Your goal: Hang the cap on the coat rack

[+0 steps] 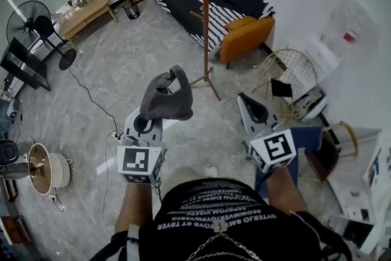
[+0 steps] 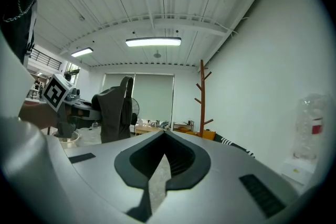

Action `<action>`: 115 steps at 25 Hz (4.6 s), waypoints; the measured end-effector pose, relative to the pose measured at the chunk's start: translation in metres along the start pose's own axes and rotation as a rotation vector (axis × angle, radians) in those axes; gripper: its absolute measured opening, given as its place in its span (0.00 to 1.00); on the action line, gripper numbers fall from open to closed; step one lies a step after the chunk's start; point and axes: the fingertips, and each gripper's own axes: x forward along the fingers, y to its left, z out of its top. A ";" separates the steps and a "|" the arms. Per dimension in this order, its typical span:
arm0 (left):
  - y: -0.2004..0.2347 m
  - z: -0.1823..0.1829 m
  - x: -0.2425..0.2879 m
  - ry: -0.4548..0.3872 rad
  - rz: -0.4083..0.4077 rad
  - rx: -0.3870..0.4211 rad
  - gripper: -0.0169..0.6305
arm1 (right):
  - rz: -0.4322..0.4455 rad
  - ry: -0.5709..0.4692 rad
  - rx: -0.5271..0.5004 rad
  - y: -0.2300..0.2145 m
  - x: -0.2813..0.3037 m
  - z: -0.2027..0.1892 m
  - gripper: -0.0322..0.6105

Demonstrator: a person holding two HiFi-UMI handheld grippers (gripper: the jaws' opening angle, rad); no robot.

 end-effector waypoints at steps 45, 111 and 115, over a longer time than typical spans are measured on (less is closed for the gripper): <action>0.129 -0.003 0.198 0.040 -0.149 0.010 0.05 | -0.103 0.057 -0.051 -0.059 0.209 0.012 0.05; 0.139 -0.061 0.477 0.217 -0.180 -0.011 0.05 | -0.010 0.176 -0.010 -0.244 0.407 -0.044 0.05; 0.134 -0.073 0.491 0.235 -0.167 0.004 0.05 | -0.005 0.188 0.000 -0.253 0.411 -0.052 0.05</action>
